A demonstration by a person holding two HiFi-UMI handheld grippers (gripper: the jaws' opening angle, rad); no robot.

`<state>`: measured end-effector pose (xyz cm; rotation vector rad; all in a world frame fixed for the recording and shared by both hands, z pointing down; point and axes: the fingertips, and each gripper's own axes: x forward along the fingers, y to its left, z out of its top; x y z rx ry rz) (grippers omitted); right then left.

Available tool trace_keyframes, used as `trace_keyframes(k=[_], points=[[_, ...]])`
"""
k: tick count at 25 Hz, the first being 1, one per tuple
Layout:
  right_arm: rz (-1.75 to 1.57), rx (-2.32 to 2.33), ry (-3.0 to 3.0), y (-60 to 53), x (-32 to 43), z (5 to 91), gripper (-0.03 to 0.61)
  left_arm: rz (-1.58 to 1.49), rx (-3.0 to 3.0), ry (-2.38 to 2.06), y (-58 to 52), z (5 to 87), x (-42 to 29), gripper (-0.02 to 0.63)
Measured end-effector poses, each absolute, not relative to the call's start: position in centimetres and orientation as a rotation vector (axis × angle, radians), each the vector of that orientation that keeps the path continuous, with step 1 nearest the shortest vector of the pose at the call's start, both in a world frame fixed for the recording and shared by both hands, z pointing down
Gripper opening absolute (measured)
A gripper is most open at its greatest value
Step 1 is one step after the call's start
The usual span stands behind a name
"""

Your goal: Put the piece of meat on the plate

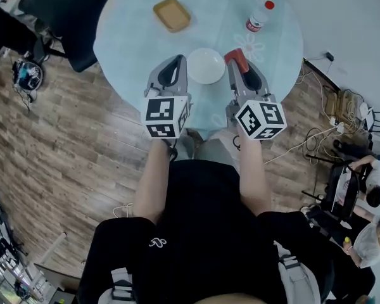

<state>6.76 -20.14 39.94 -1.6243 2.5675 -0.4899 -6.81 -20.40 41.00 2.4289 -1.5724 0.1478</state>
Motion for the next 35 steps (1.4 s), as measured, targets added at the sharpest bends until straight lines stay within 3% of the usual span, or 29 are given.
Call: trace_keyframes(k=[16,27,35], points=[[-0.572,-1.719,2.738,-24.1,7.8,46.2,0.103,0.212,2.327,-1.522,-23.8,45.9,-5.2,-0.004],[-0.612,-1.694,3.148,-27.2,4.7,56.2,0.103,0.245,2.23,-1.557,-23.9,48.6,-8.0,-0.003],[-0.443,-1.782,3.505,-27.9,3.2,62.3,0.103,0.245,2.192,-1.589,-23.7,49.1,-10.2,-0.003]])
